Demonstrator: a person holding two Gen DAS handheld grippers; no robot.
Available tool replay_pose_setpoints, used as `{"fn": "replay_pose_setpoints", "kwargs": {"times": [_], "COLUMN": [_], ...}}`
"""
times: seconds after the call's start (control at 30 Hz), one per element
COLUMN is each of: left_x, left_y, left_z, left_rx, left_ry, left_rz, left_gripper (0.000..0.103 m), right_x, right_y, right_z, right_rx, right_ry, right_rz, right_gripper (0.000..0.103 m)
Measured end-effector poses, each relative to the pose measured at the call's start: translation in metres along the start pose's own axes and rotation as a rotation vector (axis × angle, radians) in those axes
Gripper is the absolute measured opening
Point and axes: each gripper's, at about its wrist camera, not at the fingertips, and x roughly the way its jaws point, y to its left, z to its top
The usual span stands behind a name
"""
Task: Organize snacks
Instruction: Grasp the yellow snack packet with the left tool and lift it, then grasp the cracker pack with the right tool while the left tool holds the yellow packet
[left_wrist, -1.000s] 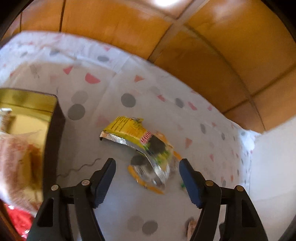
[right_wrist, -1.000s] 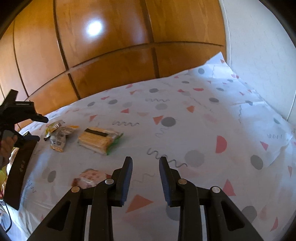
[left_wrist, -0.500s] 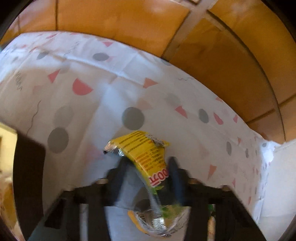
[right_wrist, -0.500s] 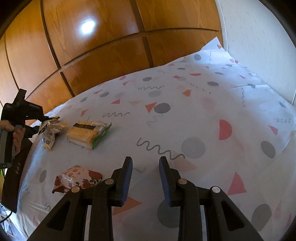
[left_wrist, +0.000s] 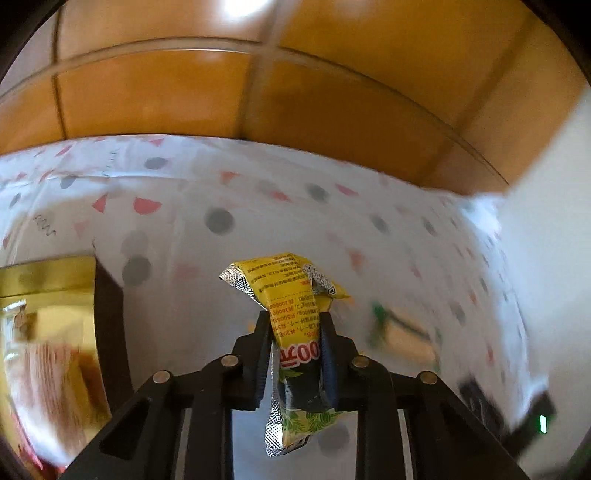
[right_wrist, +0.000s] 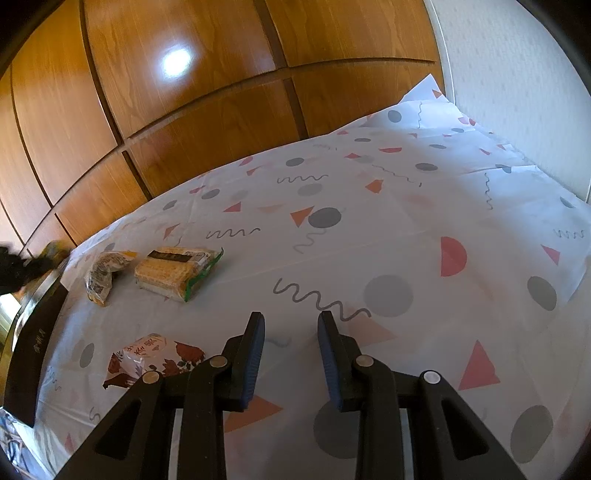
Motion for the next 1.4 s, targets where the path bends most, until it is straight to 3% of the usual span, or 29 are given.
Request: {"fn": "replay_pose_setpoints", "kwargs": {"times": [0.2, 0.3, 0.4, 0.6, 0.7, 0.8, 0.97, 1.2, 1.3, 1.33, 1.4], "left_x": [-0.013, -0.001, 0.013, 0.019, 0.021, 0.019, 0.014, 0.015, 0.015, 0.015, 0.015], "left_y": [-0.038, -0.049, -0.052, -0.05, -0.065, -0.067, -0.05, -0.048, -0.048, -0.048, -0.047], "left_z": [-0.063, -0.091, -0.111, -0.127, -0.137, -0.147, -0.155, -0.162, -0.164, -0.164, -0.164], "left_rx": [0.186, 0.263, 0.266, 0.174, 0.272, 0.327, 0.305, 0.338, 0.335, 0.334, 0.329], "left_ry": [0.114, 0.159, 0.184, 0.091, 0.031, -0.035, -0.119, -0.174, -0.184, -0.186, -0.188], "left_rz": [-0.087, -0.043, -0.02, -0.033, 0.05, 0.103, 0.066, 0.046, 0.046, 0.044, 0.039], "left_gripper": [0.024, 0.024, 0.026, 0.05, 0.048, 0.038, 0.036, 0.036, 0.036, 0.036, 0.036], "right_x": [-0.001, -0.001, -0.001, -0.001, 0.0, 0.0, 0.004, 0.001, 0.01, 0.016, 0.028], "right_y": [0.002, 0.003, 0.002, 0.003, 0.005, 0.007, 0.017, 0.053, 0.082, 0.095, 0.114], "right_z": [-0.001, -0.001, -0.001, -0.001, 0.0, 0.001, 0.011, 0.042, 0.056, 0.06, 0.064], "right_rx": [-0.011, -0.014, -0.012, -0.017, -0.028, -0.042, -0.158, -0.317, -0.425, -0.478, -0.573], "right_ry": [-0.003, -0.005, -0.006, -0.001, 0.007, 0.017, 0.101, 0.146, 0.169, 0.192, 0.222], "right_rz": [-0.011, -0.014, -0.013, -0.006, -0.006, -0.009, -0.026, 0.128, 0.16, 0.179, 0.175], "right_gripper": [0.03, 0.03, 0.03, 0.032, 0.034, 0.035, 0.035, 0.035, 0.05, 0.06, 0.065]}}
